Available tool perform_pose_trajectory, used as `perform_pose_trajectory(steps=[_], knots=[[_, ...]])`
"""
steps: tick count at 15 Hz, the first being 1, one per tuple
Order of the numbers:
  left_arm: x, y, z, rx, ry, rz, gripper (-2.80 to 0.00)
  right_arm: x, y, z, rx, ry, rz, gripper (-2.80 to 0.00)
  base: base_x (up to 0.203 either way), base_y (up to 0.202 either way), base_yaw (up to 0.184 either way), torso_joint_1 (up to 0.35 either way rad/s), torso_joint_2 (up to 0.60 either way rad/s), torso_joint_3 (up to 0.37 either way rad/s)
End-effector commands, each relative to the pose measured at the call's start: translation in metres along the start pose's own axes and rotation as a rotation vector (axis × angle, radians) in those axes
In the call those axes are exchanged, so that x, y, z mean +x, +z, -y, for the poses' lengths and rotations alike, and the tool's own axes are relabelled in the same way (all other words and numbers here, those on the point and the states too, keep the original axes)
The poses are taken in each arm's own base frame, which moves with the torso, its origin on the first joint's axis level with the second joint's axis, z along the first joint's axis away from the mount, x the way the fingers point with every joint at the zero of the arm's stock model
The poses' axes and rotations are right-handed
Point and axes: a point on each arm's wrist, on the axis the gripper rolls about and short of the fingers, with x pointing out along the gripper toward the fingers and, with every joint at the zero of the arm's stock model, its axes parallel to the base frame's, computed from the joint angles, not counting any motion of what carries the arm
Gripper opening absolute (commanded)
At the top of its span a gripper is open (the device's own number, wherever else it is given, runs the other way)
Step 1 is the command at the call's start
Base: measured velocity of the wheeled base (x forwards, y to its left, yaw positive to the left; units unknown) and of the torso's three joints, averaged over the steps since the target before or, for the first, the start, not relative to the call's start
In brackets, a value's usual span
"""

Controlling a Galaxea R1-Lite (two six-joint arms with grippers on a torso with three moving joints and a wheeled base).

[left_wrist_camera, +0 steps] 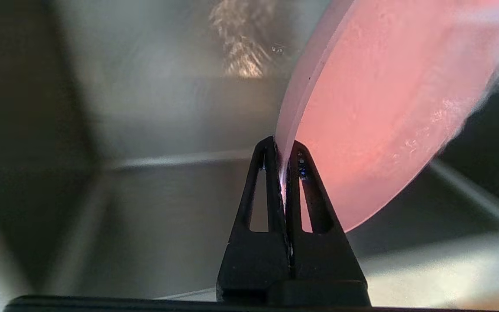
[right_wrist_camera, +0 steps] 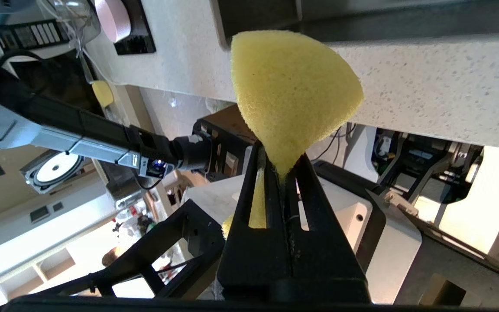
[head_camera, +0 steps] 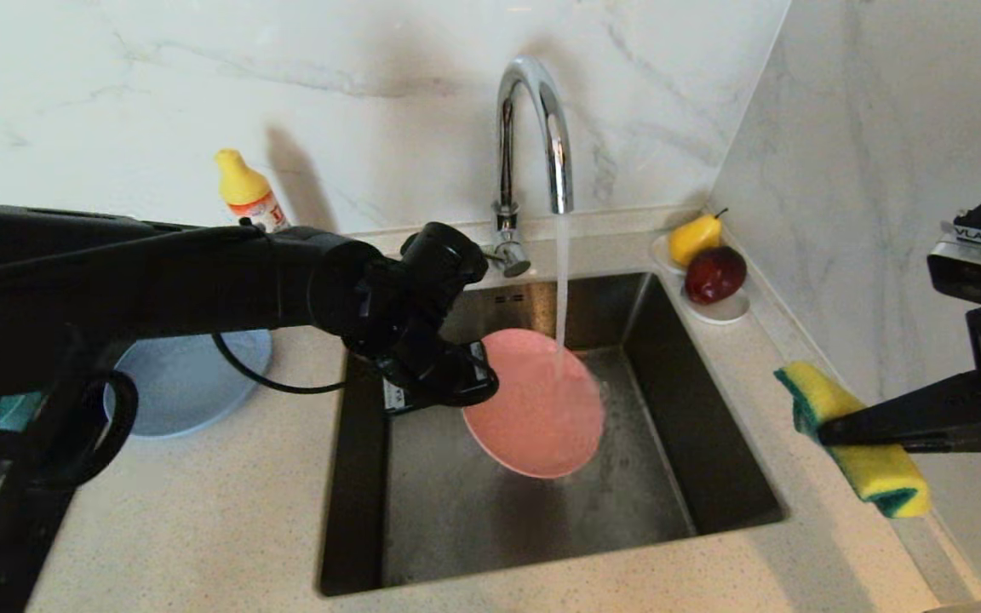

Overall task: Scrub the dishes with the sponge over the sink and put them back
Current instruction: Wash the plate

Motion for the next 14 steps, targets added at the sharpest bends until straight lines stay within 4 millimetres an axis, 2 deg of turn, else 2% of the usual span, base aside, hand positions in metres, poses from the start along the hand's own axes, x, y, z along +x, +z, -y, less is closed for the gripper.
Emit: perform_pose_trajectory(steps=[1,3,6,10,14], knots=[[-0.031,0.005,-0.020,-0.021,0.082,0.089,-2.80,0.006,0.001,0.003,0.017,0.004,-0.030,-2.80,0.000,0.000,0.000,0.000,0.00,0.000],[-0.045,0.007,-0.040,-0.019,0.185,0.150,-2.80,0.008,0.000,0.006,0.028,-0.001,-0.044,-2.80,0.000,0.000,0.000,0.000,0.00,0.000],[-0.056,0.013,-0.061,-0.013,0.337,0.233,-2.80,0.008,-0.003,0.008,0.032,-0.004,-0.050,-2.80,0.000,0.000,0.000,0.000,0.00,0.000],[-0.062,0.019,-0.072,0.010,0.459,0.301,-2.80,0.009,-0.005,0.010,0.037,-0.007,-0.054,-2.80,0.000,0.000,0.000,0.000,0.00,0.000],[-0.063,0.019,-0.073,0.005,0.489,0.321,-2.80,0.013,-0.005,0.013,0.040,-0.010,-0.057,-2.80,0.000,0.000,0.000,0.000,0.00,0.000]])
